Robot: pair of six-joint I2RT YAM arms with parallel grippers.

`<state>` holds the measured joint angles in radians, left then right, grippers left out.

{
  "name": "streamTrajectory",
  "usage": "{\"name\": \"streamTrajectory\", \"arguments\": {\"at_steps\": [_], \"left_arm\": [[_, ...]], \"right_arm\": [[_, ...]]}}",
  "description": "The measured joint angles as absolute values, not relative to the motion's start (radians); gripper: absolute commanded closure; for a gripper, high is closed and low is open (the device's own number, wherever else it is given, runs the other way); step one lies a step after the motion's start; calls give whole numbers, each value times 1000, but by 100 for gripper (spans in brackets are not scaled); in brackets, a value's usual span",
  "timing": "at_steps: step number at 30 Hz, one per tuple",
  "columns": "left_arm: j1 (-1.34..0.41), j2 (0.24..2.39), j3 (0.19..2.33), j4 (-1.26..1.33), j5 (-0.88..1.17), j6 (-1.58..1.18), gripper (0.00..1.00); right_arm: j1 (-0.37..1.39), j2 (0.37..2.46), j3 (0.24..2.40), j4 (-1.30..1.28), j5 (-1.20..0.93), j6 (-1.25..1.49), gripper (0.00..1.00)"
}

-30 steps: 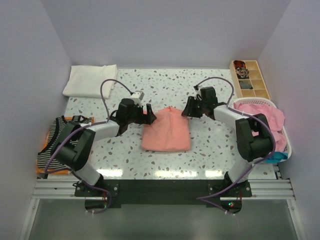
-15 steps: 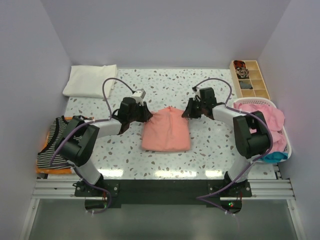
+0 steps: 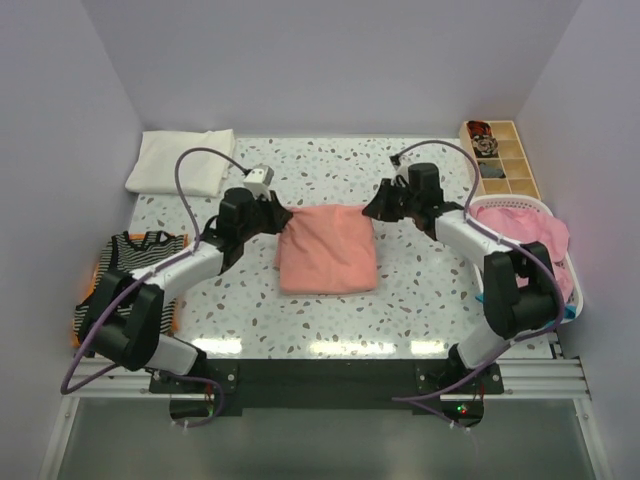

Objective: Fold and stack the t-shirts
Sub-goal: Smooth out wrinkles on the folded tshirt

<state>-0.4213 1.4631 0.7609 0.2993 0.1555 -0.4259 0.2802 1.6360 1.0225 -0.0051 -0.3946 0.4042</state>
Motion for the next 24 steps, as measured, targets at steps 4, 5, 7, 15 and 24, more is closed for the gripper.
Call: {"name": "streamTrajectory", "arguments": {"at_steps": [4, 5, 7, 15, 24], "left_arm": [[-391, 1425, 753, 278, 135, -426, 92], [-384, 1427, 752, 273, 130, -426, 92], [-370, 1438, 739, 273, 125, -427, 93], [-330, 1649, 715, 336, 125, -459, 70], [-296, 1671, 683, 385, 44, -492, 29]], "right_arm": [[280, 1643, 1055, 3, -397, 405, 90], [280, 1658, 1071, 5, -402, 407, 90], [280, 1709, 1114, 12, -411, 411, 90], [281, 2011, 1277, 86, -430, 439, 56], [258, 2037, 1281, 201, -424, 448, 45]]}}
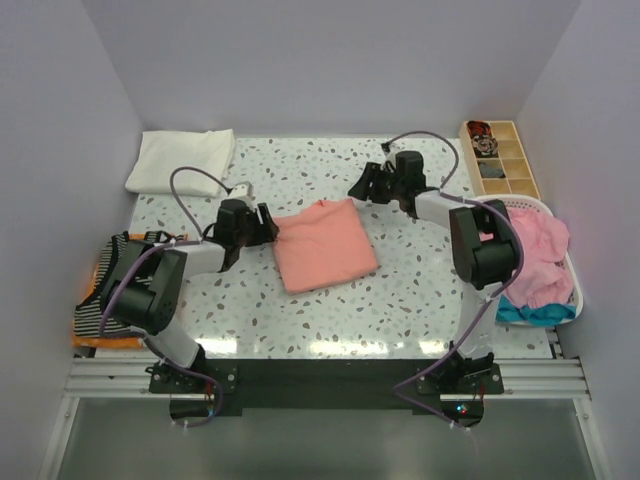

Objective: Fold and stack the t-shirts
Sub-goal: Smooth out wrinkles on the folded tshirt

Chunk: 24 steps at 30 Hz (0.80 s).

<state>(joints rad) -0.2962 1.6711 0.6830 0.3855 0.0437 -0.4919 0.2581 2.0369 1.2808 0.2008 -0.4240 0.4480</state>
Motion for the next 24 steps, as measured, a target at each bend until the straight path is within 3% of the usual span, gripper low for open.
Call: {"name": "streamTrajectory", "arguments": {"at_steps": [7, 14, 24], "left_arm": [[-264, 1522, 675, 328, -12, -473, 31], [-299, 1481, 772, 297, 200, -448, 41], [-405, 1598, 831, 361, 448, -469, 44]], "right_arm": [[195, 1910, 1257, 201, -394, 434, 45], [237, 1851, 1240, 171, -496, 435, 47], [334, 1923, 1241, 94, -591, 437, 48]]}}
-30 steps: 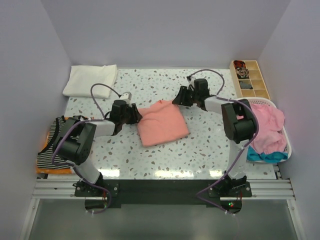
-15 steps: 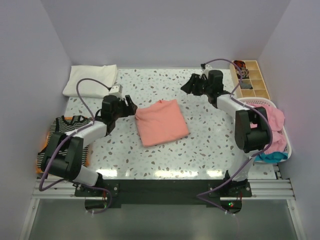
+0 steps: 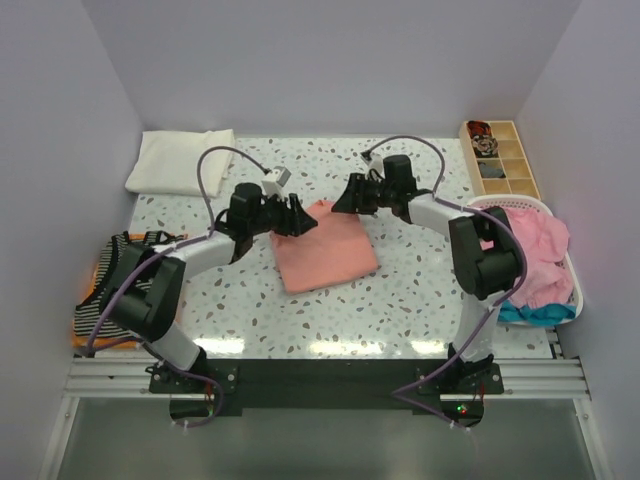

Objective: Fold and stack the t-shirts
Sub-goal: Smooth out wrinkles on the folded tshirt

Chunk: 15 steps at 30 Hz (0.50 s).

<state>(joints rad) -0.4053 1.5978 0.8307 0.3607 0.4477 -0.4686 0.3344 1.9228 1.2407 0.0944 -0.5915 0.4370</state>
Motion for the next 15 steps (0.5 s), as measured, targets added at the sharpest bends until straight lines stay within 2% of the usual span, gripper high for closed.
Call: {"name": "streamTrajectory", "arguments": {"at_steps": [6, 15], "left_arm": [[-405, 1728, 781, 429, 453, -476, 43], [-358, 1776, 727, 534, 336, -436, 37]], "right_arm": [[326, 2081, 1266, 98, -593, 444, 50], [323, 2092, 1280, 127, -574, 442, 50]]}}
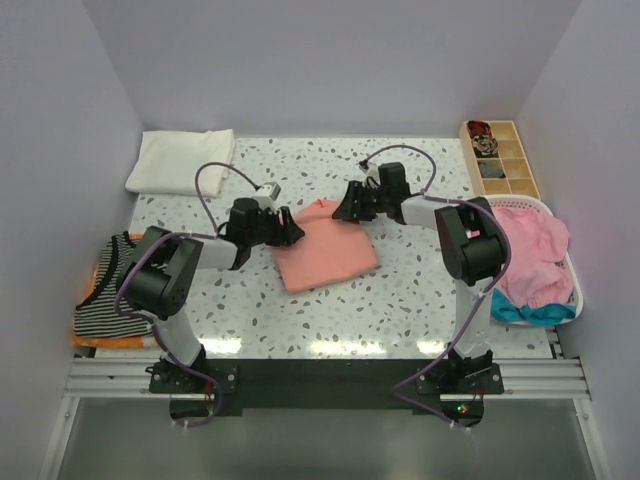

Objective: Fold and stack the t-shirts
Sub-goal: Smooth out wrinkles on the folded tshirt

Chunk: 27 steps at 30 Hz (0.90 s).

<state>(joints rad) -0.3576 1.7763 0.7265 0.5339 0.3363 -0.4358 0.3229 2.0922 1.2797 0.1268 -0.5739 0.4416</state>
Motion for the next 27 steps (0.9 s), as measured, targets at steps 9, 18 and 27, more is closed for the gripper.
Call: {"name": "streamTrajectory", "arguments": {"at_steps": [9, 18, 27], "left_arm": [[-257, 1738, 679, 551, 270, -407, 34], [-249, 1518, 667, 438, 258, -408, 31], [-284, 1379, 548, 350, 274, -470, 31]], "right_arm": [[326, 2051, 1217, 169, -558, 427, 48], [323, 1787, 1168, 65, -439, 371, 45], [320, 1695, 1107, -55, -375, 338, 45]]}}
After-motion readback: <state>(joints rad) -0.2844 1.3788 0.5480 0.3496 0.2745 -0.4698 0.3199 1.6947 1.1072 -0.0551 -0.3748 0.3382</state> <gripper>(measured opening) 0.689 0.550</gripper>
